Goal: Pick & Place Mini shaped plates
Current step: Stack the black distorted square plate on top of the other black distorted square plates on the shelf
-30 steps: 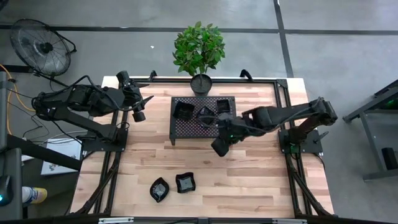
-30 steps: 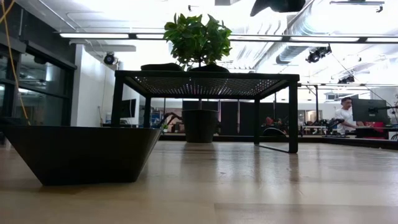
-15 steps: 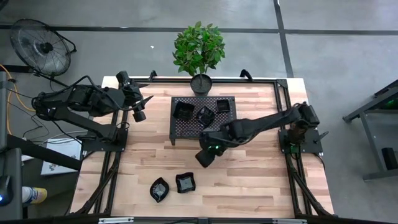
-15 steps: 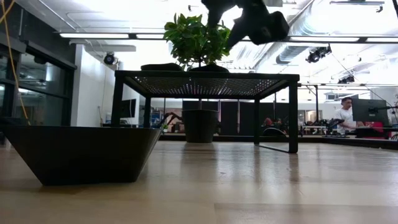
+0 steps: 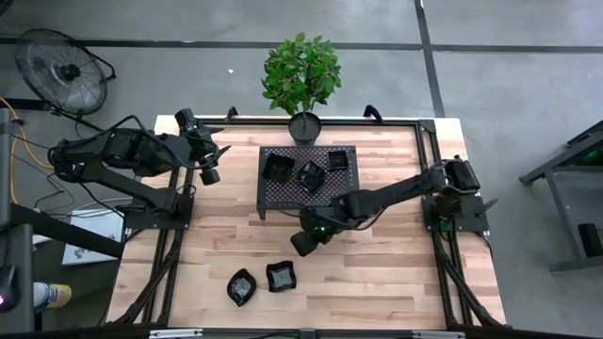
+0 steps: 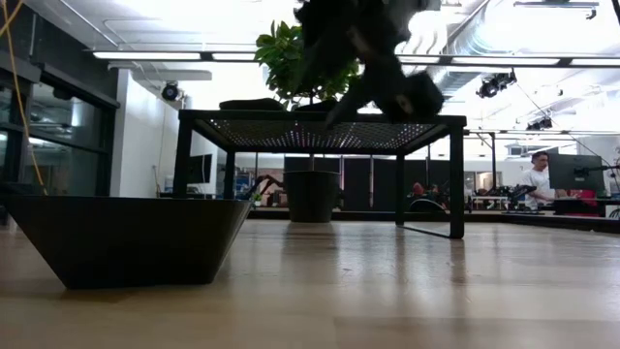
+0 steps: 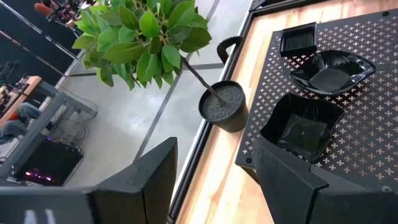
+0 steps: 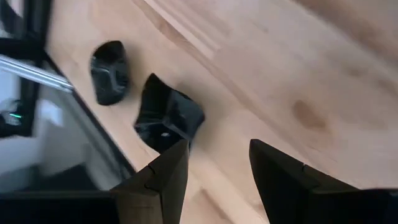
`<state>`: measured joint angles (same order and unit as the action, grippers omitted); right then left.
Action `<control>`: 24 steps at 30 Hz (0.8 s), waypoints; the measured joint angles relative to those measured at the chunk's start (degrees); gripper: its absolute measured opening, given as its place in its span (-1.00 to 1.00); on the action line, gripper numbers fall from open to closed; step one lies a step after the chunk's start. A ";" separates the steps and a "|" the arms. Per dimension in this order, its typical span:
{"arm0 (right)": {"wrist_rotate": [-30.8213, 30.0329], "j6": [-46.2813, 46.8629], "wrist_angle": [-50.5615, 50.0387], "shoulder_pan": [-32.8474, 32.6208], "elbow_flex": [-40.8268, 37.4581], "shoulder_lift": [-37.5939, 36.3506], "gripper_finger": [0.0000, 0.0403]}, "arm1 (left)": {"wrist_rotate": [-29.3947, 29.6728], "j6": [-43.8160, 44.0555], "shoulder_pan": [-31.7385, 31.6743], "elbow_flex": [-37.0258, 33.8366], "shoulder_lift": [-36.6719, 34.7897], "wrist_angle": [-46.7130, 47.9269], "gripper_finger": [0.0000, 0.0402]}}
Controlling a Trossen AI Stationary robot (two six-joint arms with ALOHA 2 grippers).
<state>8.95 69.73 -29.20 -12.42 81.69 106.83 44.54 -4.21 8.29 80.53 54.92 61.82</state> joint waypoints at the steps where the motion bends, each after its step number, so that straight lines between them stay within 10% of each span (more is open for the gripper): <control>1: 0.86 1.63 3.60 0.06 -2.02 0.00 -0.18 | -0.12 0.06 0.01 0.00 0.01 0.14 0.02; 12: 4.95 8.34 24.34 -0.97 -14.47 -0.05 -0.18 | -0.07 3.59 0.00 0.00 0.21 1.27 0.02; 24: -8.99 7.72 24.66 -5.27 -15.50 -0.11 -0.18 | -0.69 11.03 0.01 -3.76 2.33 -0.62 0.02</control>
<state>-0.04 77.45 -4.54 -17.69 66.19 106.72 43.84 6.82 8.29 76.78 57.25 61.21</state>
